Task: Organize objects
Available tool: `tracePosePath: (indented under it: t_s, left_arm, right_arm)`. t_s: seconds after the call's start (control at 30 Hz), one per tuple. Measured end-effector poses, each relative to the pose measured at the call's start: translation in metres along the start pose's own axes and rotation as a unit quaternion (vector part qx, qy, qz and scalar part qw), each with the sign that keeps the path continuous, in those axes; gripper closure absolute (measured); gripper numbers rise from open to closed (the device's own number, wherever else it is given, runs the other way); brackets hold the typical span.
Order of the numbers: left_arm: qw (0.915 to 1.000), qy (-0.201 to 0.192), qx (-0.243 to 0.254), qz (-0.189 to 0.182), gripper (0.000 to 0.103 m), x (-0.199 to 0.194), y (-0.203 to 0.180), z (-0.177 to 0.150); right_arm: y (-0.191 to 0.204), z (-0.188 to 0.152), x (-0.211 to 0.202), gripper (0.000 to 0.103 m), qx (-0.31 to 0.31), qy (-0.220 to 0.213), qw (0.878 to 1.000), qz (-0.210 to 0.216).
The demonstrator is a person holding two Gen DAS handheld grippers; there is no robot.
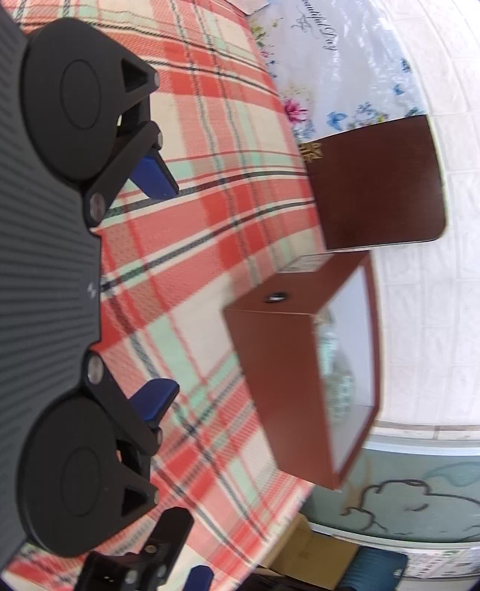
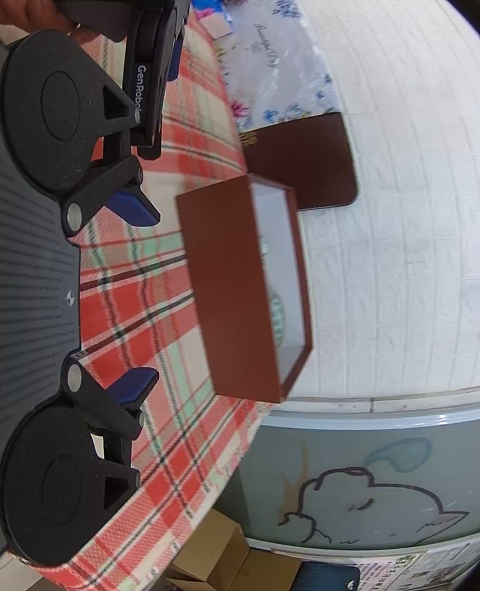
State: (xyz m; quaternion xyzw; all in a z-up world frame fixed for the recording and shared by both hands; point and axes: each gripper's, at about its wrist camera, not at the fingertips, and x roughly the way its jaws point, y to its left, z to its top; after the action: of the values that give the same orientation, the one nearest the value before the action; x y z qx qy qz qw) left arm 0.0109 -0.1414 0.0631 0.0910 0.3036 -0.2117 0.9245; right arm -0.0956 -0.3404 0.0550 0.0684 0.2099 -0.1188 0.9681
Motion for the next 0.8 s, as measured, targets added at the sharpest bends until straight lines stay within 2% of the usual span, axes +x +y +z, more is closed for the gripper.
tracePosePath:
  t_s: [0.23,0.5,0.8]
  left_arm:
    - [0.9999,-0.011,-0.013,0.000,0.000,-0.022,0.002,0.016]
    - [0.9996,-0.009,-0.019,0.017,0.000,-0.030,0.004,0.018]
    - [0.9994,-0.006,-0.001,0.034,0.000,-0.033,-0.003,0.016]
  right_arm:
    - [-0.002,0.020,-0.031,0.015,0.031,-0.033,0.999,0.009]
    - [-0.003,0.022,-0.040,0.011,0.036,-0.043,0.998,0.020]
    - [-0.005,0.016,-0.035,0.011,0.048,-0.034,0.998,0.028]
